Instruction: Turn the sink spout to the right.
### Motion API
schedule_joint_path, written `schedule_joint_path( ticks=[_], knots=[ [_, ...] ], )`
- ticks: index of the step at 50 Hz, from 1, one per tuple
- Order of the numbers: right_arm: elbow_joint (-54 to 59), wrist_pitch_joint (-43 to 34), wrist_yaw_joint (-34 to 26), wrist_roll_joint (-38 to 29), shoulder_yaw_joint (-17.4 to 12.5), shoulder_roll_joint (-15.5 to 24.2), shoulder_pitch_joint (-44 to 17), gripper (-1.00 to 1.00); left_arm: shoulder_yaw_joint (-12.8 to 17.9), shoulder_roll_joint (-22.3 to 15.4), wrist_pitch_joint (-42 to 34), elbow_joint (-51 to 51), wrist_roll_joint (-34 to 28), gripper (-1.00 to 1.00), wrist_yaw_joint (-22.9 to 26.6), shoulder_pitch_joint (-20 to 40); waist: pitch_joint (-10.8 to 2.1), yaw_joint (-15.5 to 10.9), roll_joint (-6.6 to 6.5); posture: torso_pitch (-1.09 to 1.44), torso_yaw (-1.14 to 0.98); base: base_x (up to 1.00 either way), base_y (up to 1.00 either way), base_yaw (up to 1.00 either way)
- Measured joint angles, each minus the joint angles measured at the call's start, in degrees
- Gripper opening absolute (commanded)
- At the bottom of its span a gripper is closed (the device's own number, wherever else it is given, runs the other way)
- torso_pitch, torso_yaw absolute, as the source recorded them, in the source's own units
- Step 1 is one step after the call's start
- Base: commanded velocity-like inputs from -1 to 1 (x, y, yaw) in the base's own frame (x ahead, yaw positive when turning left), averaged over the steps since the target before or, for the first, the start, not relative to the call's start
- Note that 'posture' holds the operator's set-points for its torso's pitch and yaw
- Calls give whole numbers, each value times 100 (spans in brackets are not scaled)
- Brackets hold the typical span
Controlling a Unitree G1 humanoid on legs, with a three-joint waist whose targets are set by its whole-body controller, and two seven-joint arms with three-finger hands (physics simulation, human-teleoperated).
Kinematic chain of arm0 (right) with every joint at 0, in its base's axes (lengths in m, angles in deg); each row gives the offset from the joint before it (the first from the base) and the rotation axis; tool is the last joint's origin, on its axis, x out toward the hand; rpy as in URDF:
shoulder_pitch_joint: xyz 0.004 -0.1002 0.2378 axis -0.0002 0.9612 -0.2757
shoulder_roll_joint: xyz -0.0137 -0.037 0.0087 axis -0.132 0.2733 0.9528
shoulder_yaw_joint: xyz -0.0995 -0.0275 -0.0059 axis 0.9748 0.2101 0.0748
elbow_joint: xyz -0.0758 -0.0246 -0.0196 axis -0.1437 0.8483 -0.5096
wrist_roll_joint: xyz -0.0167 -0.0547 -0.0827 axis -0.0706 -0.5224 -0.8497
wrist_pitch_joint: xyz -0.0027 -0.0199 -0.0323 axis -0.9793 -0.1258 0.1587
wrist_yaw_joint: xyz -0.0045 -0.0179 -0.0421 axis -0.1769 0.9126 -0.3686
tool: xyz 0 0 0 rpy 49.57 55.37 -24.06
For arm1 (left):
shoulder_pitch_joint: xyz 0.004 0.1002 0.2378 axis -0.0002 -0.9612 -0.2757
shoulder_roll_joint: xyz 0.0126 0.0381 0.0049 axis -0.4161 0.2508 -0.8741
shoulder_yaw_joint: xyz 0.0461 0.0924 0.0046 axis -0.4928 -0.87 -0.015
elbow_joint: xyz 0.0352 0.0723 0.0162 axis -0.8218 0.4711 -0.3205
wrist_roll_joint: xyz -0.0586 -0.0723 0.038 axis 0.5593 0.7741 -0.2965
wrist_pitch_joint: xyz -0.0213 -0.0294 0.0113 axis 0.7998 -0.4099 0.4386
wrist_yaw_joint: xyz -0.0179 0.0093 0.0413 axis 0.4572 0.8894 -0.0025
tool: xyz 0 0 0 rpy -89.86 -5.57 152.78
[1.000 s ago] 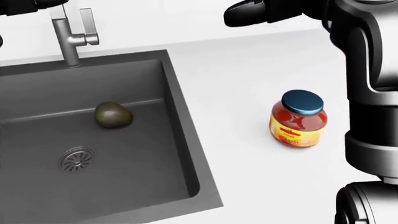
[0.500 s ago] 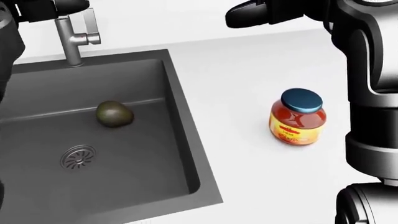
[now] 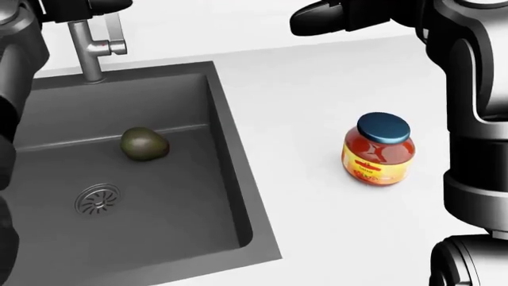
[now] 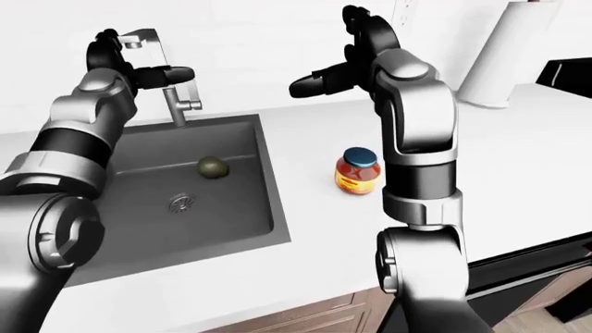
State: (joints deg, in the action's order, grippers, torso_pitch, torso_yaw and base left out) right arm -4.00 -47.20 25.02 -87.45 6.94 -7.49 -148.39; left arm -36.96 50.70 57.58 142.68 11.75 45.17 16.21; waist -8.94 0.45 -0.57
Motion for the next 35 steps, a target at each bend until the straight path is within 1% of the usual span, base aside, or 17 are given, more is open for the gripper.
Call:
schedule_joint_path(
  ticks=[35],
  knots=[
    [-83, -85, -23, 7, -10, 32, -23, 100, -56, 267, 28, -16, 23, 100, -26, 0, -6, -7, 17, -24, 0, 0, 0, 0]
  ],
)
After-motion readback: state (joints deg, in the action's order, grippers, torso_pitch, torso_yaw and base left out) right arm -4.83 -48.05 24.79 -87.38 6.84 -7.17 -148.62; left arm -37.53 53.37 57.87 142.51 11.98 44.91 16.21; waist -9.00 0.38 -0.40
